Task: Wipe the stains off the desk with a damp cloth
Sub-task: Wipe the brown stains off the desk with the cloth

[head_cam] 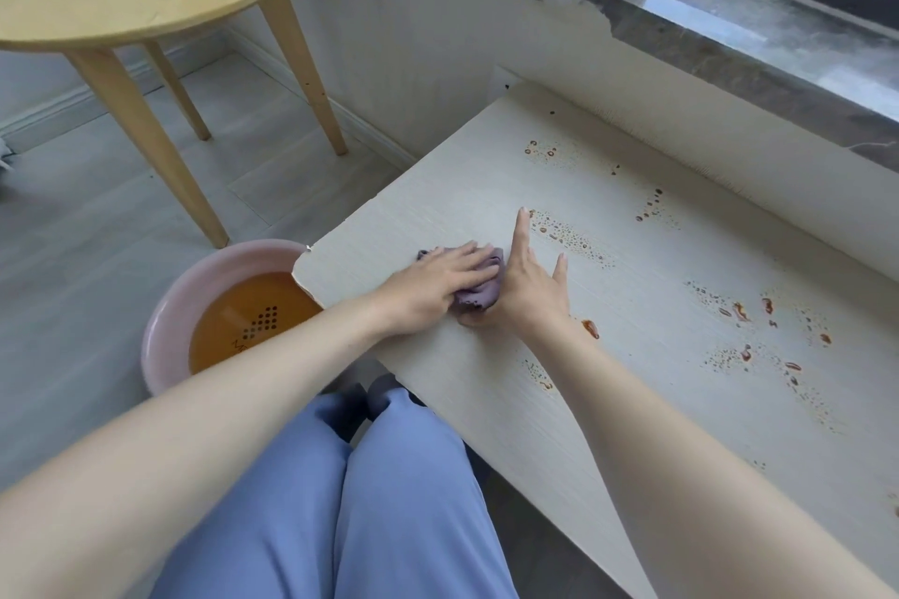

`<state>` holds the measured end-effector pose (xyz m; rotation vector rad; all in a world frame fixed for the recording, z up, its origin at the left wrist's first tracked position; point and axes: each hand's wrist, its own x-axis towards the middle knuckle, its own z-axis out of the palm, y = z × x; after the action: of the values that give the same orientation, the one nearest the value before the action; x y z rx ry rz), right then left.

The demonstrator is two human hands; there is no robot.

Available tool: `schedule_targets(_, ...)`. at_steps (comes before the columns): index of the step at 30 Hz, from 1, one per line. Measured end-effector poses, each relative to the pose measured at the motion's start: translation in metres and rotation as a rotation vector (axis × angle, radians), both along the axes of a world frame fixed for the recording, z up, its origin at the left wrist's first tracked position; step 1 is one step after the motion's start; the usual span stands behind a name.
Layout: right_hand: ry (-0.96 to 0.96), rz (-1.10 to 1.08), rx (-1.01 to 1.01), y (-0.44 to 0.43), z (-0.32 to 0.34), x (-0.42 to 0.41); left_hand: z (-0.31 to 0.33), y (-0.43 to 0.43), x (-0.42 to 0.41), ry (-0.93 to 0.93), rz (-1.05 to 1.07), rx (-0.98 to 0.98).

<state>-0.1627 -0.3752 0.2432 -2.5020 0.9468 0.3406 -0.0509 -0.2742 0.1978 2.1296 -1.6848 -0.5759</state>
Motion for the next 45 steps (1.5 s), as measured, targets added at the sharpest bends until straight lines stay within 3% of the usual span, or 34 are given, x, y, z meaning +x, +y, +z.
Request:
schedule_targets(2, 0.006, -0.009, 0.003, 0.0, 0.0, 0.0, -0.001, 0.001, 0.02, -0.015, 0.039, 0.016)
schedule_targets(6, 0.088, 0.016, -0.022, 0.0, 0.002, 0.0, 0.002, -0.016, 0.014, -0.091, 0.49, -0.035)
schedule_targets(9, 0.155, 0.033, -0.033, 0.0, 0.006, 0.003, 0.001, -0.018, -0.012, -0.053, 0.333, 0.008)
schedule_targets(12, 0.182, 0.024, -0.046, 0.002, 0.009, 0.006, 0.003, 0.003, 0.016, 0.015, 0.137, 0.031)
schedule_targets(17, 0.232, 0.003, -0.075, 0.004, 0.008, 0.013, 0.0, -0.003, 0.044, -0.068, 0.607, 0.016)
schedule_targets(23, 0.263, 0.025, -0.093, 0.003, 0.008, 0.016, 0.0, 0.019, 0.05, 0.033, 0.216, -0.02)
schedule_targets(28, 0.255, 0.025, -0.104, 0.004, 0.007, 0.014, 0.011, 0.014, 0.075, -0.11, 0.521, 0.037)
schedule_targets(34, 0.256, 0.028, -0.112, 0.004, 0.008, 0.018, 0.009, 0.025, 0.061, -0.049, 0.169, 0.034)
schedule_targets(40, 0.236, 0.022, -0.114, 0.003, 0.005, 0.016, 0.001, -0.001, 0.046, -0.116, 0.556, -0.017)
schedule_targets(45, 0.238, 0.034, -0.127, 0.002, 0.006, 0.018, 0.0, 0.009, 0.027, -0.031, 0.166, -0.002)
